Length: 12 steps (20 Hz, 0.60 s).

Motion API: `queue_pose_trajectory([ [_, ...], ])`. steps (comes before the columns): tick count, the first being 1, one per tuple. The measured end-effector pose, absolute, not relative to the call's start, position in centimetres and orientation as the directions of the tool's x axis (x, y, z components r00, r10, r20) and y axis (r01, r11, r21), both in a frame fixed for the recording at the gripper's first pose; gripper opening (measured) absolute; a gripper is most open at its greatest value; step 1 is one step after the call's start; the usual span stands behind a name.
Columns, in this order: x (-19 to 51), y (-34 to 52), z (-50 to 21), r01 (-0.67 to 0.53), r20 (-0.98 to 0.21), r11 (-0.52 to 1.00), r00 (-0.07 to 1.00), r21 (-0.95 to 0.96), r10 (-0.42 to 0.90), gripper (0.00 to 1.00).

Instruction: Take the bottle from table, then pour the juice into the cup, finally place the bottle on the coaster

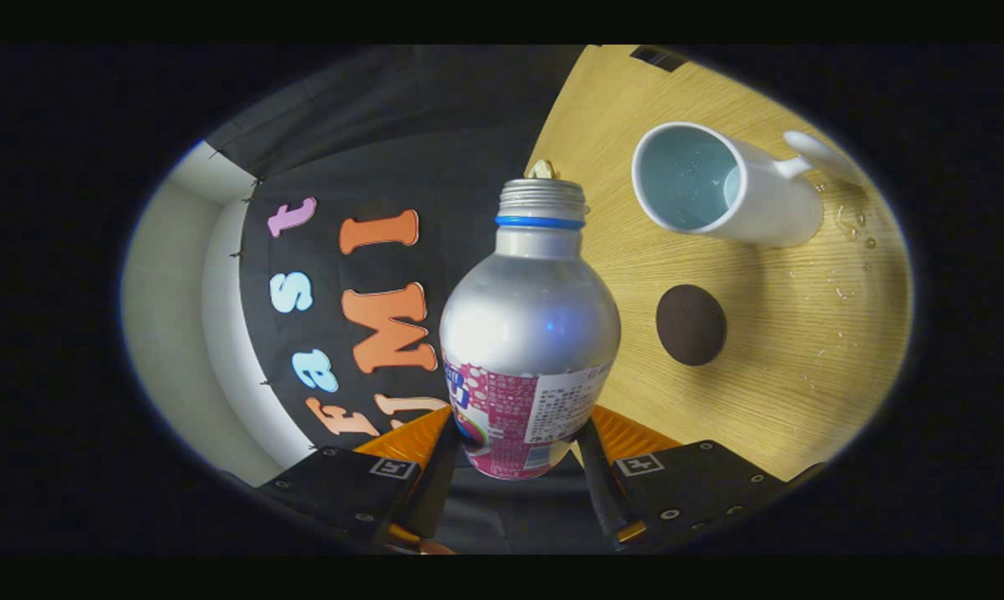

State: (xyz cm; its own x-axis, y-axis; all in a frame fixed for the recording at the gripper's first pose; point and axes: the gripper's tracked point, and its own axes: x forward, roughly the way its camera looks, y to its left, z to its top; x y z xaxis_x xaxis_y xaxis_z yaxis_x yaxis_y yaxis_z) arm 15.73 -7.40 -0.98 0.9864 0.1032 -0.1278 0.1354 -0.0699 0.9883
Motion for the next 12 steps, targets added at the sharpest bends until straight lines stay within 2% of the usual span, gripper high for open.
queue_pose_trajectory([
  [12, 15.82, -7.78, -0.47, 0.133, -0.118, -0.147, 0.988, 0.980, 0.101, 0.71],
])
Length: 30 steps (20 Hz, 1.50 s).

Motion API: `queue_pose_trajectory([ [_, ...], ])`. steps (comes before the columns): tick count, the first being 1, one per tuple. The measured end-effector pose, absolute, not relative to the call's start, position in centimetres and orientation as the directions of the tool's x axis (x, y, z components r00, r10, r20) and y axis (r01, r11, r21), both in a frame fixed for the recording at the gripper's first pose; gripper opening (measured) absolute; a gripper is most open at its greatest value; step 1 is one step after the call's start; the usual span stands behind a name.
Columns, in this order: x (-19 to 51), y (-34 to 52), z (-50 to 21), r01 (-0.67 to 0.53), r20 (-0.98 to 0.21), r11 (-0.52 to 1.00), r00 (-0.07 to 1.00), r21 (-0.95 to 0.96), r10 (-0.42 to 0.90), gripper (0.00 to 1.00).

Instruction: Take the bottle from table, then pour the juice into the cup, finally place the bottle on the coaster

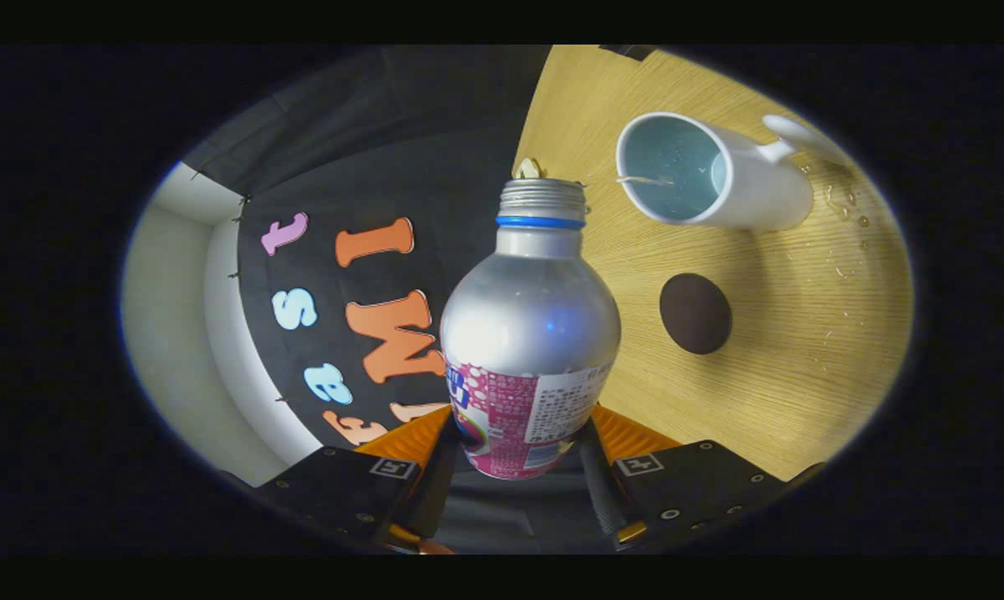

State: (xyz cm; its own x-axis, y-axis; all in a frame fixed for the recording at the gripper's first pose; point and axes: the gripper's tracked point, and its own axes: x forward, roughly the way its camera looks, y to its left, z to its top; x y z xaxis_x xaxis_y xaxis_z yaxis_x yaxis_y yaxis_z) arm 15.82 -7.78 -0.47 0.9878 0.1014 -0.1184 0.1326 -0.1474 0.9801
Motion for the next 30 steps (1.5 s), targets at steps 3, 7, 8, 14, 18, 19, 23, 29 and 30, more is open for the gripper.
queue_pose_trajectory([
  [3, 15.7, -7.9, -0.6, 0.138, -0.122, -0.169, 0.987, 0.976, 0.104, 0.71],
  [7, 15.7, -7.9, -0.7, 0.139, -0.121, -0.194, 0.988, 0.971, 0.099, 0.72],
  [8, 15.7, -8.0, -0.9, 0.144, -0.127, -0.197, 0.987, 0.970, 0.099, 0.71],
  [14, 15.7, -8.4, -0.6, 0.151, -0.132, -0.230, 0.987, 0.961, 0.097, 0.72],
  [18, 15.6, -8.8, -0.3, 0.156, -0.138, -0.249, 0.986, 0.956, 0.089, 0.71],
  [19, 15.5, -8.8, -0.2, 0.155, -0.138, -0.252, 0.987, 0.955, 0.087, 0.71],
  [23, 15.4, -9.2, 0.2, 0.163, -0.146, -0.265, 0.986, 0.950, 0.084, 0.72],
  [29, 15.6, -8.8, 0.4, 0.187, -0.165, -0.286, 0.981, 0.940, 0.101, 0.72],
  [30, 15.6, -8.8, 0.2, 0.192, -0.169, -0.288, 0.980, 0.938, 0.104, 0.72],
])
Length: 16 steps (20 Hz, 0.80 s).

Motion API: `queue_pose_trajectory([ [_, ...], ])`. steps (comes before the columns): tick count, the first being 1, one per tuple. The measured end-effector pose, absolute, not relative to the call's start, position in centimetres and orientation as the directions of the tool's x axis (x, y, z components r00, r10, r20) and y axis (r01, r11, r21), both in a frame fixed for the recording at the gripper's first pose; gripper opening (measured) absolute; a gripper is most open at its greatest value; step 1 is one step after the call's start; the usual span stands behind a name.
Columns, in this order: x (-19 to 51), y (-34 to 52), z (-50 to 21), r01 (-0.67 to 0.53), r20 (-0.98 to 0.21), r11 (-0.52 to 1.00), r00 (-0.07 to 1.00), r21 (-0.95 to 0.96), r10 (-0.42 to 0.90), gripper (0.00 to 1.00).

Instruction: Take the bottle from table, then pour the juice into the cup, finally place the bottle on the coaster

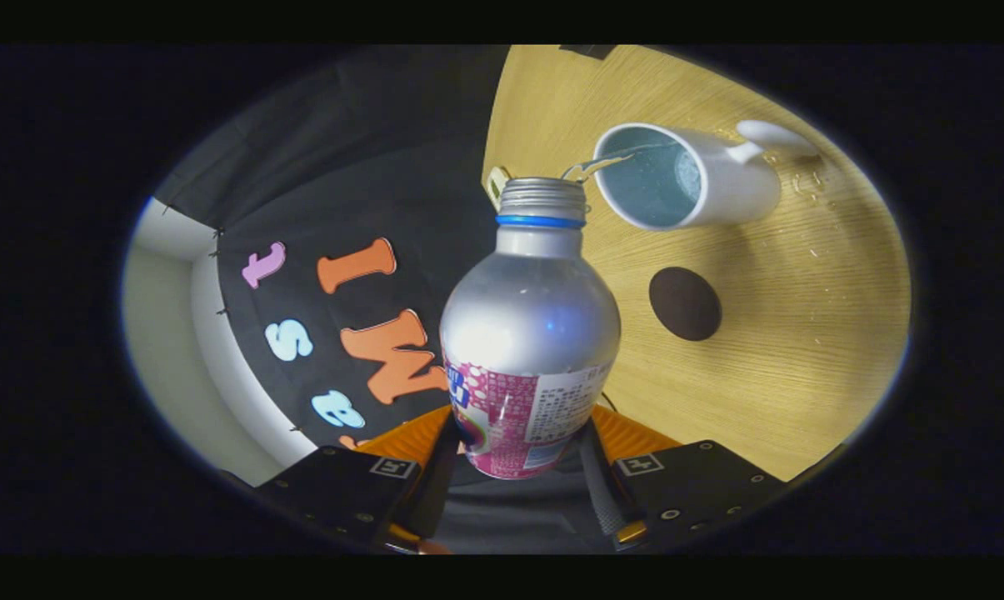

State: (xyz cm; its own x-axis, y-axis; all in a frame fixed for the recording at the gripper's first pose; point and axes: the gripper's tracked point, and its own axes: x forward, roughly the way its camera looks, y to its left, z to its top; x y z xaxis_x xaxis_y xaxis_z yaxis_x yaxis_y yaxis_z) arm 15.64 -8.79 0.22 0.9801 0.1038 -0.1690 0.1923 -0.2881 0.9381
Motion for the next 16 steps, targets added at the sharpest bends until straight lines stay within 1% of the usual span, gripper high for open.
queue_pose_trajectory([
  [16, 17.2, -8.3, 0.6, 0.238, -0.212, -0.355, 0.971, 0.904, 0.113, 0.72],
])
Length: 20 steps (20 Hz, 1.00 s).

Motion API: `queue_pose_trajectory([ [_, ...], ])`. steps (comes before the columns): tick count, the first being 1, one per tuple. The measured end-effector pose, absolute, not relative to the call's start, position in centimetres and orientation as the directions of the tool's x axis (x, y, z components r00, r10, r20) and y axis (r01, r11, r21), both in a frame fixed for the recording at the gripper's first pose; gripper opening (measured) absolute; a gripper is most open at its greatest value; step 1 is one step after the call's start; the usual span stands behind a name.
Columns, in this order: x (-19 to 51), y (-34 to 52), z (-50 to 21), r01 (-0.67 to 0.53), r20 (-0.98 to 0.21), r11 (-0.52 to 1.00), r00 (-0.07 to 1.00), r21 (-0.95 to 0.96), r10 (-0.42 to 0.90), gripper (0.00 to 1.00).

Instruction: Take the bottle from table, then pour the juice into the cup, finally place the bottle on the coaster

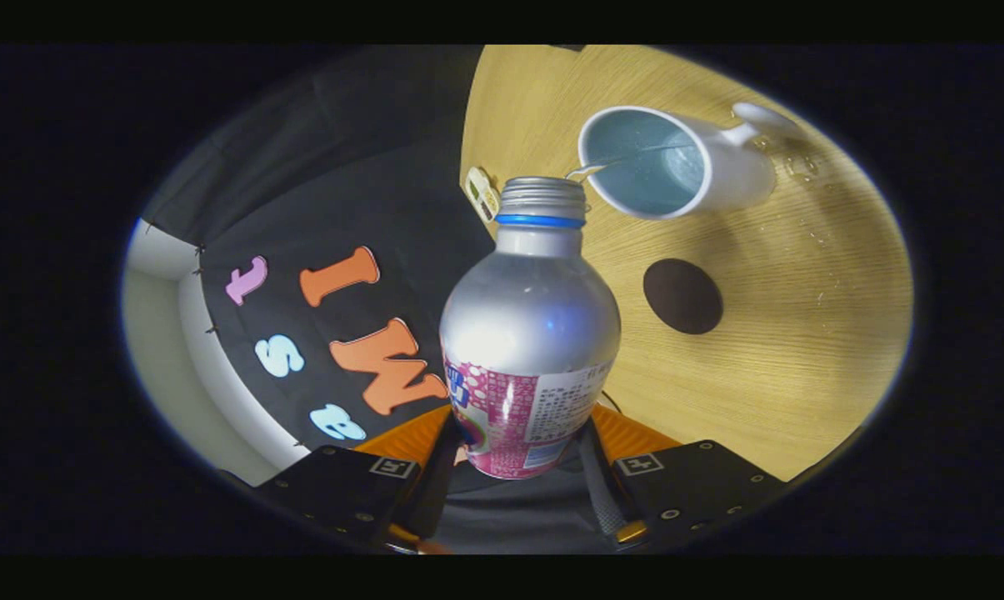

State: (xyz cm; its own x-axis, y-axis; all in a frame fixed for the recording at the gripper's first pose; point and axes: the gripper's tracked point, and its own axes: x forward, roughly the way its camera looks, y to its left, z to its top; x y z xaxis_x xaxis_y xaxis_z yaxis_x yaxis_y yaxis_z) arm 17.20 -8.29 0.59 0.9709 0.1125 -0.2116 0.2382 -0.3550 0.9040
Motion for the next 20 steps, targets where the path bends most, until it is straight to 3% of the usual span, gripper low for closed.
queue_pose_trajectory([
  [20, 16.6, -8.6, 1.3, 0.259, -0.235, -0.438, 0.966, 0.861, 0.110, 0.72],
])
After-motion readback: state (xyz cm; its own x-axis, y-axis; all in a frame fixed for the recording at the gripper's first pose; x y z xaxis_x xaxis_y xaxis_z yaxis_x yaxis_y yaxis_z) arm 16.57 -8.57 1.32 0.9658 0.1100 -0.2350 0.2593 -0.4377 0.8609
